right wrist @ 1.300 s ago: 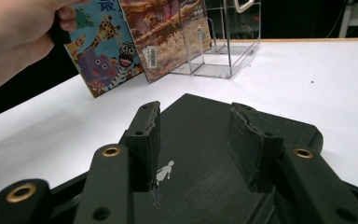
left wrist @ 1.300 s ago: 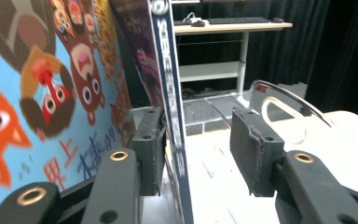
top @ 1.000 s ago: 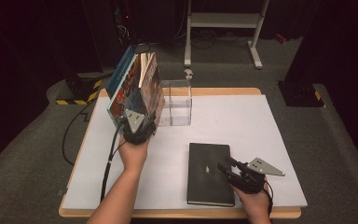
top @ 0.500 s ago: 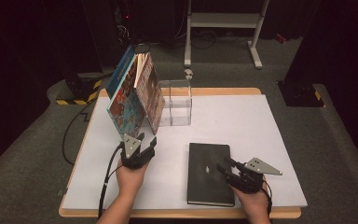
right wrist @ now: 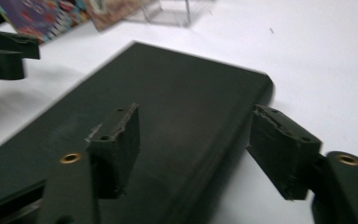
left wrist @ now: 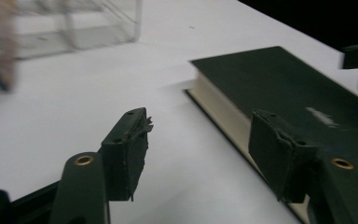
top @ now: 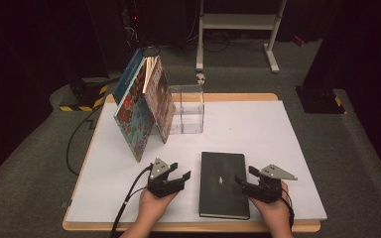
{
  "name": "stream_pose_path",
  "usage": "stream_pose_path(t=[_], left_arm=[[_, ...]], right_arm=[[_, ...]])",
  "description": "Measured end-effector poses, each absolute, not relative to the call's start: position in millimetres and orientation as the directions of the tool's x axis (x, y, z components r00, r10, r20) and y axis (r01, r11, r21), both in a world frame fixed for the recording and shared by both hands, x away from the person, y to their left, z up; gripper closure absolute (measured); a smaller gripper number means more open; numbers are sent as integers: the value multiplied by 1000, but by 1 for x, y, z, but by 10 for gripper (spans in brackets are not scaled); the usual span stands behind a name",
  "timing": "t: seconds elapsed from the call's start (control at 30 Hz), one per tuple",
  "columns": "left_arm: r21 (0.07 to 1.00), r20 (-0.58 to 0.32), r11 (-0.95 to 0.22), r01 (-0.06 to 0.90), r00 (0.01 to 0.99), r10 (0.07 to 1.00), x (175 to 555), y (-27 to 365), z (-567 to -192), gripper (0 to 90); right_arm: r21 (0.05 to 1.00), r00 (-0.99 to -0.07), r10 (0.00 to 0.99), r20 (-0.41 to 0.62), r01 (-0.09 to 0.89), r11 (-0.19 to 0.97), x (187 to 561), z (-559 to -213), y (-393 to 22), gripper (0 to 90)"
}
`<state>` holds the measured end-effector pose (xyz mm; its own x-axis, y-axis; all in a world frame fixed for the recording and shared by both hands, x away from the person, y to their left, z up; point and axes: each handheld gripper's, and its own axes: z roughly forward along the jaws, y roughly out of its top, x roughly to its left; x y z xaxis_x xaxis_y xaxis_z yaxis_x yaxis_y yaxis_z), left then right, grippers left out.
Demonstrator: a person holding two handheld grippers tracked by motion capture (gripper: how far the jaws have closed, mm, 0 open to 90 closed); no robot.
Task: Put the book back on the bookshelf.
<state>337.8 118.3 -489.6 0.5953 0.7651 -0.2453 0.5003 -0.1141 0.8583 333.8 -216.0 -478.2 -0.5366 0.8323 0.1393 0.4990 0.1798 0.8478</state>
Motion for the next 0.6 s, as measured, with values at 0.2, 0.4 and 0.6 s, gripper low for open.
stream_pose_path(t=[0.2, 0.4, 0.6], left_arm=[[813, -328, -152, 563, 657, 679, 340, 88, -497, 288], [788, -380, -152, 597, 666, 641, 343, 70, -505, 280], [798, -356, -162, 581, 671, 651, 342, 70, -504, 310]], right_arm=[[797, -525, 832, 179, 574, 191, 317, -489, -226, 235], [777, -537, 803, 260, 610, 156, 306, -493, -223, 235], [740, -541, 799, 264, 645, 192, 310, -488, -211, 246]])
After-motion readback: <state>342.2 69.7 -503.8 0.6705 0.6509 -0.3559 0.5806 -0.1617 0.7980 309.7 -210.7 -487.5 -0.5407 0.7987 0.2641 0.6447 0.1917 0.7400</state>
